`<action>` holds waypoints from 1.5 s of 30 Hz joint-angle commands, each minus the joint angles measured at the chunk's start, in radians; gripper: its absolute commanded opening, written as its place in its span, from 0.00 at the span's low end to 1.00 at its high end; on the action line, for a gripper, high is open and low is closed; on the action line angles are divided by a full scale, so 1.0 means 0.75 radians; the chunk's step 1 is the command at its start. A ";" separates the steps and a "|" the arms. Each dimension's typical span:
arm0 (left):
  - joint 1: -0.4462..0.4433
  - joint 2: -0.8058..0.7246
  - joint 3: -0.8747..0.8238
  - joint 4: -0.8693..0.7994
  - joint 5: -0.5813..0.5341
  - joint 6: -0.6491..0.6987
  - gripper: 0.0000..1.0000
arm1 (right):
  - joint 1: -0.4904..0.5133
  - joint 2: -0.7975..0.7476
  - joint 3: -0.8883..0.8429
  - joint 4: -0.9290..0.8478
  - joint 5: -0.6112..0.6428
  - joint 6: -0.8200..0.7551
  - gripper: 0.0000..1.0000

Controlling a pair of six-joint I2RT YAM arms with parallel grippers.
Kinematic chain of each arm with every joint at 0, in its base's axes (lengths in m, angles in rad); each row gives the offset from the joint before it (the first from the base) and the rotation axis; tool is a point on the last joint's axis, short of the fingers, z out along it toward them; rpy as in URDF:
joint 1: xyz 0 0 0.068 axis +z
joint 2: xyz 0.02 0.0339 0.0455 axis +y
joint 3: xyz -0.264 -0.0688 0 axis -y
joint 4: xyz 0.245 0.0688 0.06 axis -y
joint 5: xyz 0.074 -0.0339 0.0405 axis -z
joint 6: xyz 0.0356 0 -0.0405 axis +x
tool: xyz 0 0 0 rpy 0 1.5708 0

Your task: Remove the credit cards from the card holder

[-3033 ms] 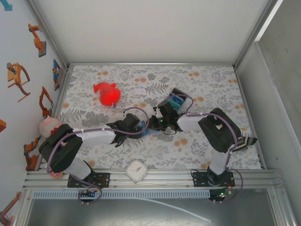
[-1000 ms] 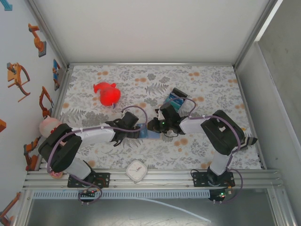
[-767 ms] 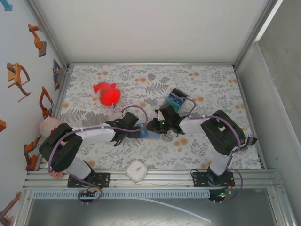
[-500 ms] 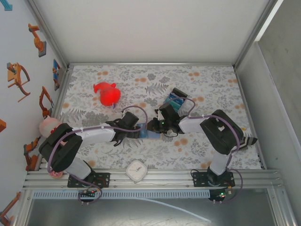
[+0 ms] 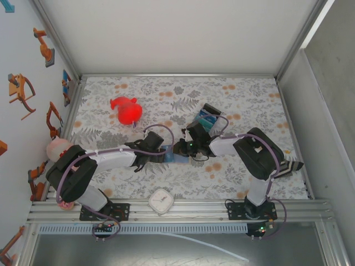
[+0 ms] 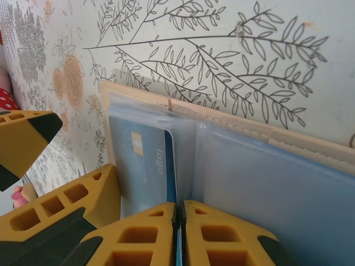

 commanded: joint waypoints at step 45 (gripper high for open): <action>-0.021 0.036 0.018 -0.075 -0.028 -0.032 0.97 | -0.023 -0.079 0.010 -0.105 0.050 -0.111 0.00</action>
